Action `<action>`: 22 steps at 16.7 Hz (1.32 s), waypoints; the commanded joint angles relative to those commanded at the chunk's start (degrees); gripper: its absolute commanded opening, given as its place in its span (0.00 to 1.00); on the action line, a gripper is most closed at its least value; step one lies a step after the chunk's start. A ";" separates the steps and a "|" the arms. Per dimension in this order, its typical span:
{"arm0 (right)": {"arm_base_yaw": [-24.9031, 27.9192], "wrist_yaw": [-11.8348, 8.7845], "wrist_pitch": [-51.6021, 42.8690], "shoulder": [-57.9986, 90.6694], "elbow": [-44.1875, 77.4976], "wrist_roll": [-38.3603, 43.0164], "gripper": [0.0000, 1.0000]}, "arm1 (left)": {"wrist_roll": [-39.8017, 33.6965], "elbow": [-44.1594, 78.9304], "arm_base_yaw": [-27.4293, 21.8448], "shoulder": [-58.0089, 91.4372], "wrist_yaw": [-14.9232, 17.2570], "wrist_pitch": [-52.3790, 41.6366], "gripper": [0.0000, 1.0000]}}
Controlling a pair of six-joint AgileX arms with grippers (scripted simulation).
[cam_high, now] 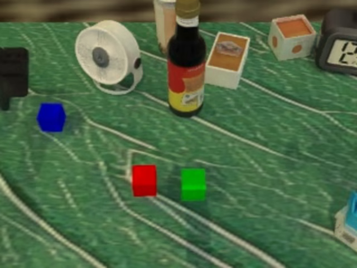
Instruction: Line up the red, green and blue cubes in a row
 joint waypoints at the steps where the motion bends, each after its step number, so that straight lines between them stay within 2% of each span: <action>1: -2.12 -0.24 3.30 -6.19 -5.68 -2.17 1.00 | 0.03 5.29 -0.22 7.02 -0.06 -3.66 1.00; 4: -7.62 -1.84 12.81 -22.31 -20.86 -7.64 1.00 | 0.04 19.88 -0.82 25.18 -0.15 -13.26 1.00; 7: -11.92 -4.36 21.76 -34.19 -32.64 -11.57 1.00 | -0.04 32.70 -1.34 39.58 -0.08 -21.05 1.00; 13: -16.93 -9.05 34.37 -48.58 -45.81 -15.04 1.00 | -0.21 48.50 -2.00 54.18 0.44 -29.01 1.00; 22: -17.25 -9.50 35.34 -49.86 -46.66 -15.15 1.00 | -0.06 47.79 -1.89 55.83 0.51 -27.21 1.00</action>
